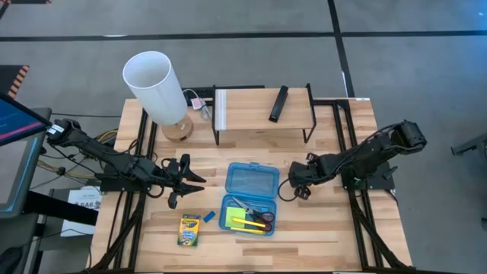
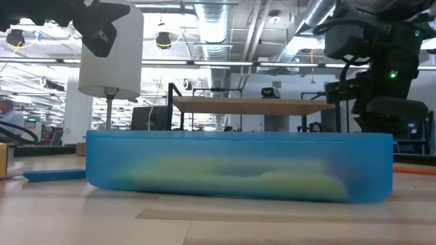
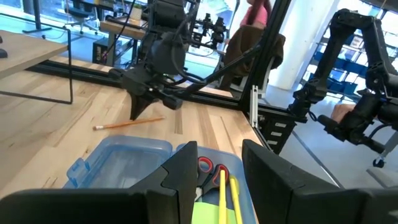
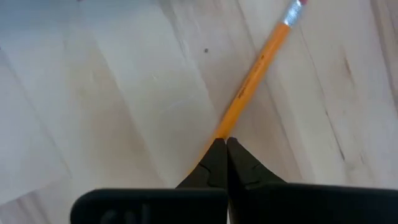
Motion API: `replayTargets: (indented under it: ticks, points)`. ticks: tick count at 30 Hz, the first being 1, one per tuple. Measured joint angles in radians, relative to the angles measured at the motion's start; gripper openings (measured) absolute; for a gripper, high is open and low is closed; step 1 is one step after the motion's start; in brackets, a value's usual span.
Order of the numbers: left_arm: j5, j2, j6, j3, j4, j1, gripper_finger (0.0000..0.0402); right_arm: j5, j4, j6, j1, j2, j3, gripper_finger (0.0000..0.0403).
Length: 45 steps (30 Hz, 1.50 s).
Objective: Pack school essentials
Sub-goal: Put the brown pencil into the blue supply box
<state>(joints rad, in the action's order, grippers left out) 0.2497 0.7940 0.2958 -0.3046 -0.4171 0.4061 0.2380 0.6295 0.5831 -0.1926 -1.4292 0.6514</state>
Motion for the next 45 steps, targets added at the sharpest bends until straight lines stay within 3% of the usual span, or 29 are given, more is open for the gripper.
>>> replayTargets:
  ticks: [9,16,27,45]
  points:
    - [0.0,0.0,0.0,0.0,0.0,0.0,0.0114,-0.023,-0.016,0.085,0.047,0.001,0.003,0.0011]
    - [0.0,0.0,0.0,0.0,0.0,0.0,0.0114,0.025,-0.13,0.121,0.103,0.002,0.004,0.0068]
    - [0.0,0.0,0.0,0.0,0.0,0.0,0.0114,0.034,-0.243,0.013,0.273,0.0,0.005,0.0147]
    - [0.0,0.0,-0.003,0.0,0.0,0.0,0.0114,0.027,-0.336,-0.056,0.284,0.0,-0.04,0.0144]
